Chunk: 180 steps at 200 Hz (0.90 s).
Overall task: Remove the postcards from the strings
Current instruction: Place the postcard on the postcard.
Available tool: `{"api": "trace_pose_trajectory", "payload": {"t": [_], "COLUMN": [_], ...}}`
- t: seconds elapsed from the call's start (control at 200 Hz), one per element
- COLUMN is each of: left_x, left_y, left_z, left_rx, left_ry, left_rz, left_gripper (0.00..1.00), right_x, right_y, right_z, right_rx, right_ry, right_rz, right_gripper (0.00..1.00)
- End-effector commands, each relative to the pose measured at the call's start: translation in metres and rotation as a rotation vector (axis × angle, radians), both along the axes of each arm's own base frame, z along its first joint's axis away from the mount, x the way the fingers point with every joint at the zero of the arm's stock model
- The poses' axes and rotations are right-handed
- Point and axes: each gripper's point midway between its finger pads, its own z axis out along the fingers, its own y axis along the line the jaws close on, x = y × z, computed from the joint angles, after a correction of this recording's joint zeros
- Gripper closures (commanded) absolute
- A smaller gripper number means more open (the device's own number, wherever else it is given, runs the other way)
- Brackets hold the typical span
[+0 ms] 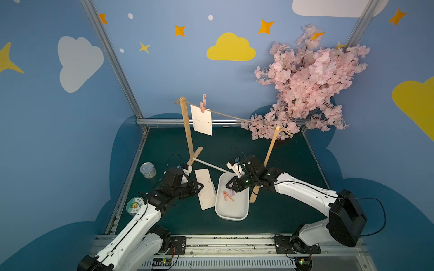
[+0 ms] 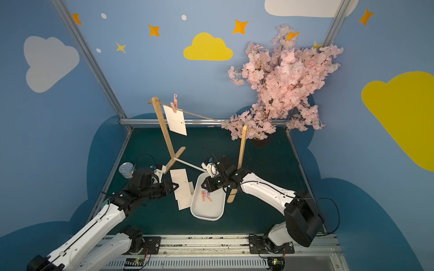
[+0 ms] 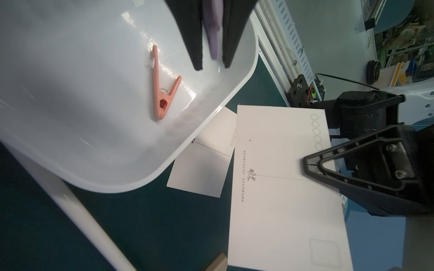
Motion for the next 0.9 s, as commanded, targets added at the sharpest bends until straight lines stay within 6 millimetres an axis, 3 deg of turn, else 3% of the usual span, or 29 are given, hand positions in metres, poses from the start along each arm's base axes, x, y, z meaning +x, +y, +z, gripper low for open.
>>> {"api": "trace_pose_trajectory", "payload": {"t": [0.0, 0.23, 0.325, 0.391, 0.456, 0.606, 0.896], "left_x": [-0.004, -0.007, -0.006, -0.005, -0.003, 0.003, 0.000], "left_y": [0.002, 0.005, 0.005, 0.003, 0.003, 0.002, 0.012], "left_z": [-0.013, -0.035, -0.041, -0.043, -0.044, -0.039, -0.027], "left_rx": [0.010, 0.016, 0.018, 0.020, 0.024, 0.037, 0.077], "left_ry": [0.037, 0.070, 0.081, 0.085, 0.087, 0.070, 0.048], "left_rz": [0.018, 0.041, 0.044, 0.041, 0.038, 0.035, 0.058], "left_gripper": [0.97, 0.95, 0.87, 0.79, 0.70, 0.62, 0.54], "right_x": [0.001, -0.005, -0.007, -0.008, -0.009, -0.009, -0.005], "right_y": [0.006, 0.014, 0.017, 0.018, 0.018, 0.015, 0.008], "right_z": [-0.011, -0.036, -0.043, -0.047, -0.050, -0.050, -0.034], "right_rx": [-0.001, -0.039, -0.050, -0.063, -0.073, -0.101, -0.136], "right_ry": [0.011, 0.055, 0.061, 0.062, 0.060, 0.035, -0.044], "right_rz": [-0.011, 0.020, 0.030, 0.030, 0.031, 0.030, 0.025], "right_gripper": [1.00, 1.00, 1.00, 0.91, 0.74, 0.57, 0.52]}}
